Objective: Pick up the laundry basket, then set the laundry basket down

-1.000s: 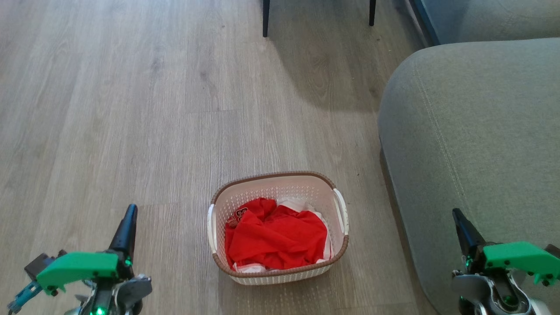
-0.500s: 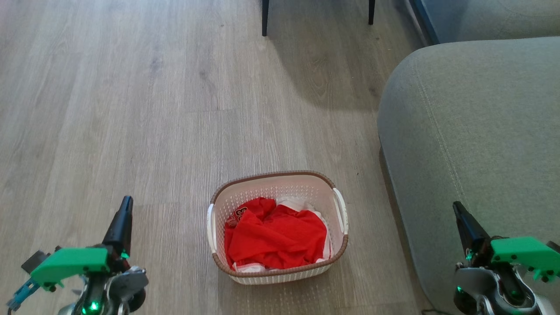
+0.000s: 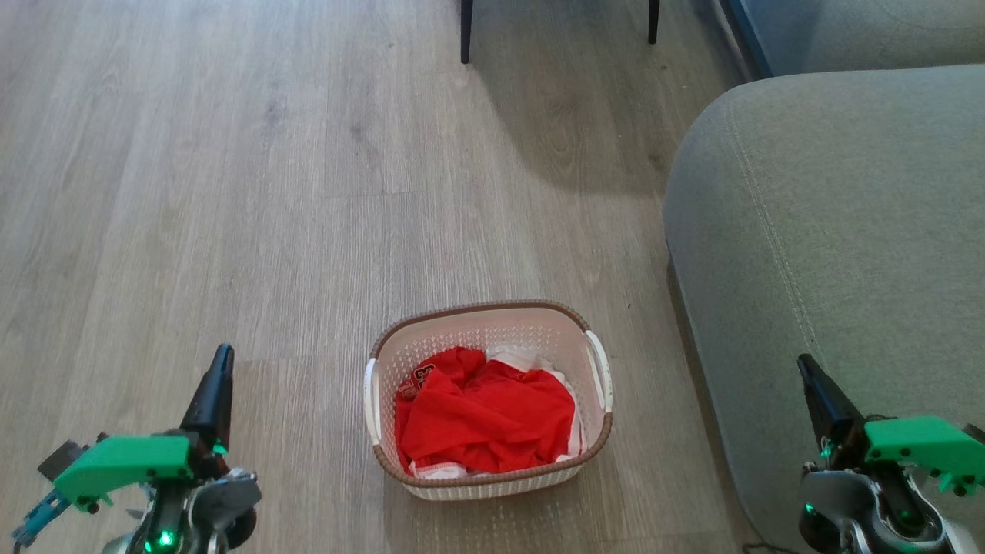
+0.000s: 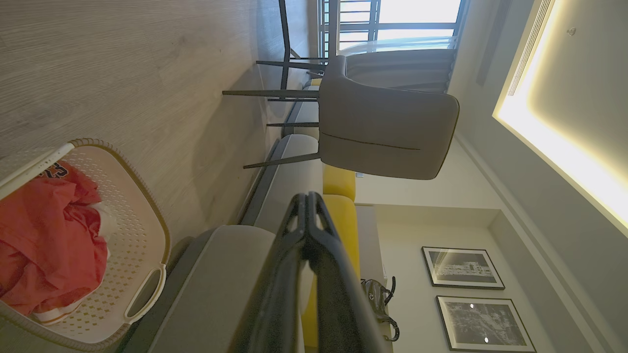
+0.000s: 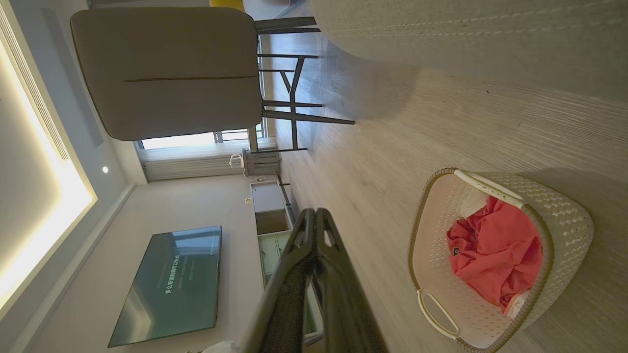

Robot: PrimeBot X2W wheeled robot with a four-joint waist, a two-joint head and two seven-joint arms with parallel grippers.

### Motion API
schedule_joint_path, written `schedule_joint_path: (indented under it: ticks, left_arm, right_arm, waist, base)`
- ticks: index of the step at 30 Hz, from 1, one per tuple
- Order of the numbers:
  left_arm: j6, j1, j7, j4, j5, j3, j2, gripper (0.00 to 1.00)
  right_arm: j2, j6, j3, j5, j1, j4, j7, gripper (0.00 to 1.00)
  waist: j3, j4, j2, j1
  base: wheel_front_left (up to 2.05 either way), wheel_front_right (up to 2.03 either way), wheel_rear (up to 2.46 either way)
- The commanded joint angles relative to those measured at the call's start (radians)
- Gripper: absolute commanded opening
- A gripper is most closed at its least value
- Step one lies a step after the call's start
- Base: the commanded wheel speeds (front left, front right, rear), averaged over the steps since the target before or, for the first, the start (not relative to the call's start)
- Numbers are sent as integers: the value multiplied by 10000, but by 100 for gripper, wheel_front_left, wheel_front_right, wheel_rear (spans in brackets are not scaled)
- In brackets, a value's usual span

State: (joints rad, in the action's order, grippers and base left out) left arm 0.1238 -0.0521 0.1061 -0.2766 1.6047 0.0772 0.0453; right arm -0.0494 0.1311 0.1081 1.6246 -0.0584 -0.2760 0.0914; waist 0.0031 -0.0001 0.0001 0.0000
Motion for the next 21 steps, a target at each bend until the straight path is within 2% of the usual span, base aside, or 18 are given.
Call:
schedule_joint_path:
  ticks: [1,21]
  left_arm:
    - [69,-560,73,312,37,369,49,0]
    - [69,-560,72,313,38,368,49,0]
  right_arm:
    - [-157,-4,-145,8,-476,323,56,0]
    - [-123,-4,-97,-32,-480,321,94,0]
  waist:
    - [0,1,-1,0]
    - [0,1,-1,0]
  base:
    - [0,0,0]
    - [0,0,0]
